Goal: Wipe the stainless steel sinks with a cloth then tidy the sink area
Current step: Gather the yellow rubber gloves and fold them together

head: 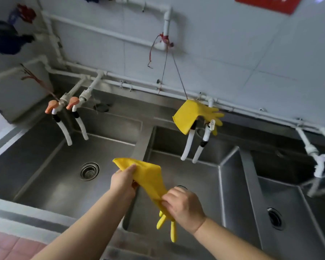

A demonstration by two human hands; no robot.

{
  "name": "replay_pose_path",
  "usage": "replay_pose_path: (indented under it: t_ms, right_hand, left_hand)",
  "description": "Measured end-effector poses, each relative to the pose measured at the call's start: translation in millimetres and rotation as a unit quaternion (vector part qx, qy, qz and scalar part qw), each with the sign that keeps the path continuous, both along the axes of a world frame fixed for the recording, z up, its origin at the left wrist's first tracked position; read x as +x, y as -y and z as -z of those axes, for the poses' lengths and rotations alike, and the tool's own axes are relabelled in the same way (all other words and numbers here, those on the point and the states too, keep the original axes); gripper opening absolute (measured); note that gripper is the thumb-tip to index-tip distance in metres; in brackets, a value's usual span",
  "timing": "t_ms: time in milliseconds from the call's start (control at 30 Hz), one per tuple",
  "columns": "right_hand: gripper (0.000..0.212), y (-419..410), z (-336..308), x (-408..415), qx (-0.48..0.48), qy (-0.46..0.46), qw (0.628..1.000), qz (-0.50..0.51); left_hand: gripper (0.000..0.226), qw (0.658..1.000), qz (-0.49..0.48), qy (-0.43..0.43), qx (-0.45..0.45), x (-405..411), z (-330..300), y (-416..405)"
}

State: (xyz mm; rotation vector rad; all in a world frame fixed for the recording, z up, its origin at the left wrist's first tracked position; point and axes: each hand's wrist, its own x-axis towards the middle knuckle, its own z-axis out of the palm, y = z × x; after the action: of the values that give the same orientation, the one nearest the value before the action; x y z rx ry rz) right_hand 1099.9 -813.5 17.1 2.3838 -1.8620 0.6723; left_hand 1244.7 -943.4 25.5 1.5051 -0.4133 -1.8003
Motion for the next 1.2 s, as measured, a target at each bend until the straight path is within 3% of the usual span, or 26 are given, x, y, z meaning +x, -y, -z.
replay_pose_path:
  t_ms: [100, 367, 467, 567, 700, 800, 900, 1033, 1133, 1200]
  right_hand:
    - [0.014, 2.4, -18.6, -32.9, 0.013, 0.018, 1.0, 0.012]
    - [0.009, 74.4, -98.9, -128.1, -0.136, 0.062, 0.981, 0.125]
    - [0.019, 103.2, -111.8, -148.9, -0.146, 0.018, 0.983, 0.108]
    - [0.032, 130.0, -110.7, -159.6, -0.081, -0.083, 0.989, 0.092]
    - [0.018, 149.7, -103.1, -173.7, -0.033, -0.124, 0.991, 0.05]
    - [0.009, 154.0, -107.5, -179.6, -0.065, -0.056, 0.996, 0.026]
    - [0.006, 151.8, -122.0, -182.5, -0.092, 0.093, 0.99, 0.049]
    - [0.01, 136.5, -151.1, -192.8, -0.056, 0.32, 0.938, 0.119]
    - [0.01, 115.0, -176.4, -197.3, -0.072, 0.376, 0.912, 0.146]
    - [0.016, 97.7, -196.6, -195.5, -0.099, 0.392, 0.9, 0.161]
  left_hand:
    - [0.006, 0.997, 0.018, 0.002, -0.074, -25.5, -31.1, 0.7]
    - [0.003, 0.968, 0.052, 0.07, -0.236, -53.5, -91.1, 7.3]
    - [0.005, 0.958, 0.041, 0.08, -0.274, -56.6, -108.2, 11.5]
    - [0.008, 0.952, 0.024, 0.095, -0.291, -56.6, -118.4, 15.0]
    - [0.005, 0.951, -0.004, 0.116, -0.287, -53.8, -122.8, 16.1]
    - [0.01, 0.955, -0.011, 0.124, -0.269, -51.0, -121.8, 11.7]
    - [0.008, 0.958, -0.01, 0.118, -0.261, -50.6, -123.1, 5.4]
    - [0.014, 0.959, -0.001, 0.1, -0.265, -52.5, -130.4, -2.4]
    - [0.024, 0.954, 0.021, 0.095, -0.283, -56.3, -141.3, -5.7]
    - [0.019, 0.947, 0.044, 0.092, -0.305, -58.6, -151.4, -7.8]
